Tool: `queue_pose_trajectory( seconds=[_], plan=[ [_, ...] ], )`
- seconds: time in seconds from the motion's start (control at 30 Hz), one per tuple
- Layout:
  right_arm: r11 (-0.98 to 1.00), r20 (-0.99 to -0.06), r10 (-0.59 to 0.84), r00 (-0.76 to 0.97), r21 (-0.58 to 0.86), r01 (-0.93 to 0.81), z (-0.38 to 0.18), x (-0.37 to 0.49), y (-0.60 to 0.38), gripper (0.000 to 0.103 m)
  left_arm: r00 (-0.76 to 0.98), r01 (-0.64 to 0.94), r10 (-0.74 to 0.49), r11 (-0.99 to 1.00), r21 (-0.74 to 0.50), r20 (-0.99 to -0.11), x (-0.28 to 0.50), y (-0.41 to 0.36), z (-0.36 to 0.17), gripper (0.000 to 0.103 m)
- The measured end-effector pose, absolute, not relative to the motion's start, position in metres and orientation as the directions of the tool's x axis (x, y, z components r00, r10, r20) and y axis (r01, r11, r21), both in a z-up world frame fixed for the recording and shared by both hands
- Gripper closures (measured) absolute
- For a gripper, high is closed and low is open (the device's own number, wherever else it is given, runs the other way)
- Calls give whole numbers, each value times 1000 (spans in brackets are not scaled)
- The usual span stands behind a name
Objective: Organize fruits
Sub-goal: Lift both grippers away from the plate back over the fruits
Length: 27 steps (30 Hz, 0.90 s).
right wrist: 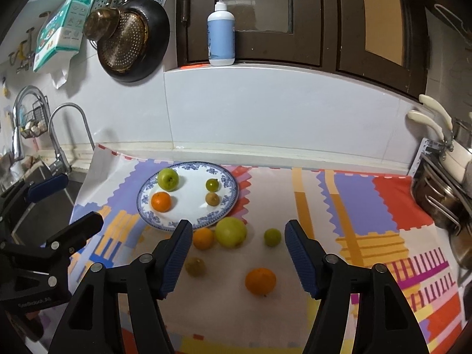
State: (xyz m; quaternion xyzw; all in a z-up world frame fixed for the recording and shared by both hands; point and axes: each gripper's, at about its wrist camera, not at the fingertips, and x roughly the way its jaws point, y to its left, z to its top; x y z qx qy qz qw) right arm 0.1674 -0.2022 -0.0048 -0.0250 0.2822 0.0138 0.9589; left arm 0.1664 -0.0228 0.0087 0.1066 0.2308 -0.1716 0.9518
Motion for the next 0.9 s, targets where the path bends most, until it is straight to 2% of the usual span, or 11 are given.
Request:
queue_pose_trajectory(
  seconds=[0.37, 0.9],
  plan=[
    [996, -589, 25, 808, -51, -68, -24, 160, -215, 37, 816, 406, -286, 902, 147, -502, 158, -40, -8, 17],
    [991, -688, 48, 724, -56, -119, -70, 176, -230, 37, 736, 458, -276, 875, 154, -618, 180, -68, -56, 17]
  ],
)
